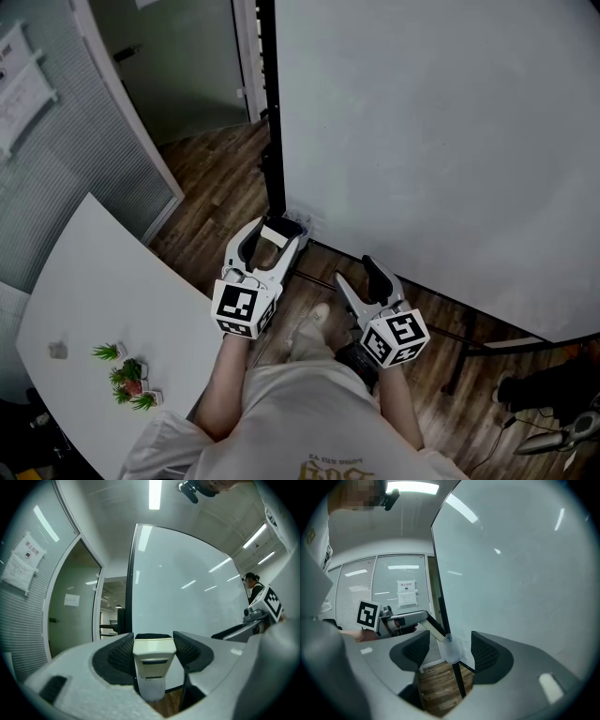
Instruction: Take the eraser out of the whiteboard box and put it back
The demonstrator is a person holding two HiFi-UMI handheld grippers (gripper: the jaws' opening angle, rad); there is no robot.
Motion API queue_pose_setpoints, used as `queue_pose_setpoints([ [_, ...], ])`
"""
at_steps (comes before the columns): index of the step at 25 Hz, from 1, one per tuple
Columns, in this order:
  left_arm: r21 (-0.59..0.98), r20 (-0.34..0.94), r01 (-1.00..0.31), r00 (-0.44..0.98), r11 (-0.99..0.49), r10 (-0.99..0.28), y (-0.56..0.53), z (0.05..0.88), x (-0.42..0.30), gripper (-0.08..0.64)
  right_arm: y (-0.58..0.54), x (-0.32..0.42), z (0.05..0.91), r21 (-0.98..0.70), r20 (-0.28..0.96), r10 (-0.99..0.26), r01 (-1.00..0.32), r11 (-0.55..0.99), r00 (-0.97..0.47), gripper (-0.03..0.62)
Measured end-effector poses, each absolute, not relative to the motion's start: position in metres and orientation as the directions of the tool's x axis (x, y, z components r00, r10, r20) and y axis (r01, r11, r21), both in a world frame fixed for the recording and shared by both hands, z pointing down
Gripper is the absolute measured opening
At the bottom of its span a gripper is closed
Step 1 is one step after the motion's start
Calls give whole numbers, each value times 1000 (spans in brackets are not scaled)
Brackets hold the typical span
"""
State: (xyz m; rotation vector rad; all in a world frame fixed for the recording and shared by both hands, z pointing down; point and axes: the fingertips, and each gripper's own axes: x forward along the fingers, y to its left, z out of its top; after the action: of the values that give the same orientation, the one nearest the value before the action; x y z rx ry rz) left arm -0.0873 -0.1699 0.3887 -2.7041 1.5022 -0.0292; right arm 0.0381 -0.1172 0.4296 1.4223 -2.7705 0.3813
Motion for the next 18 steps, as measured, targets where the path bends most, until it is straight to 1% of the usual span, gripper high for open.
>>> queue_pose_setpoints([
  [18, -34, 7, -848, 528, -528, -849, -181, 396, -83, 259, -127, 45, 436, -218, 133, -799, -803, 554, -587, 279],
])
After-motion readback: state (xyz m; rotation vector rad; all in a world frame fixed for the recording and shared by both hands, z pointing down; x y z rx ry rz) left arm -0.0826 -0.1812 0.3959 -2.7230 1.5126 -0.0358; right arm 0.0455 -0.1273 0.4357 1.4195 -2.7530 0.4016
